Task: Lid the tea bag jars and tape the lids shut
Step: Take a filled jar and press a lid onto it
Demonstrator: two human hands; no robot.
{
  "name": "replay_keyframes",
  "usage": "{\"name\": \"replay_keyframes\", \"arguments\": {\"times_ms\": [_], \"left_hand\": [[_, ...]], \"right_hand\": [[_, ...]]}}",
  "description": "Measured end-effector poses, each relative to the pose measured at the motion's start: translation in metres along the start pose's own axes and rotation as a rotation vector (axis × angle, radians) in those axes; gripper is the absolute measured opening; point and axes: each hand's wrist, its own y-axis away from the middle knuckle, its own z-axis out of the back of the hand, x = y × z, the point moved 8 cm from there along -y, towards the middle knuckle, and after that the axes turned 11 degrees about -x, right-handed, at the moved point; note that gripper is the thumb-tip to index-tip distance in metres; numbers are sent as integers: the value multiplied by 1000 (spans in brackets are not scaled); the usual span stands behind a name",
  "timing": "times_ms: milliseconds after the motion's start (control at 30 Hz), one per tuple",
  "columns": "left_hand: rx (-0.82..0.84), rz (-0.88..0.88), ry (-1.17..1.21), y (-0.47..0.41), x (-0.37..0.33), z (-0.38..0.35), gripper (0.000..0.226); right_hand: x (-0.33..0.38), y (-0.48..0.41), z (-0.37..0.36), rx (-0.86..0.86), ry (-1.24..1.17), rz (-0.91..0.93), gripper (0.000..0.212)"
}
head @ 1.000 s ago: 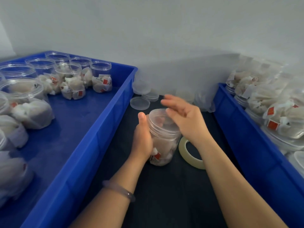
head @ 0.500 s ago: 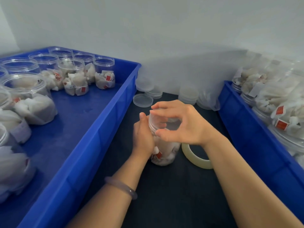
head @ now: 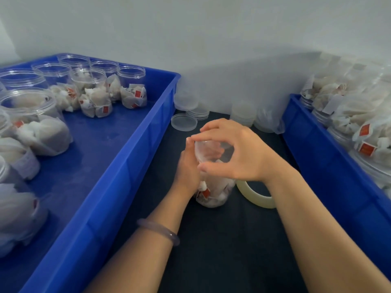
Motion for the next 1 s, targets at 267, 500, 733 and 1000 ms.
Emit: {"name": "replay_keyframes", "arguments": {"times_ms": [267, 500, 733, 1000], "left_hand": [[-70, 10, 14, -2, 7, 3, 72], [-206, -6, -117, 3, 7, 11, 45], [-168, 38, -67, 6, 3, 9, 58], [-223, 8, -78, 10, 3, 8, 70]], "right_hand": [[-8, 6, -7, -150, 191, -173, 50], [0, 16, -16, -75, 408, -264, 65], [7, 29, 16, 143, 377, -247, 65], [2, 16, -3, -278, 155, -183, 55]]}}
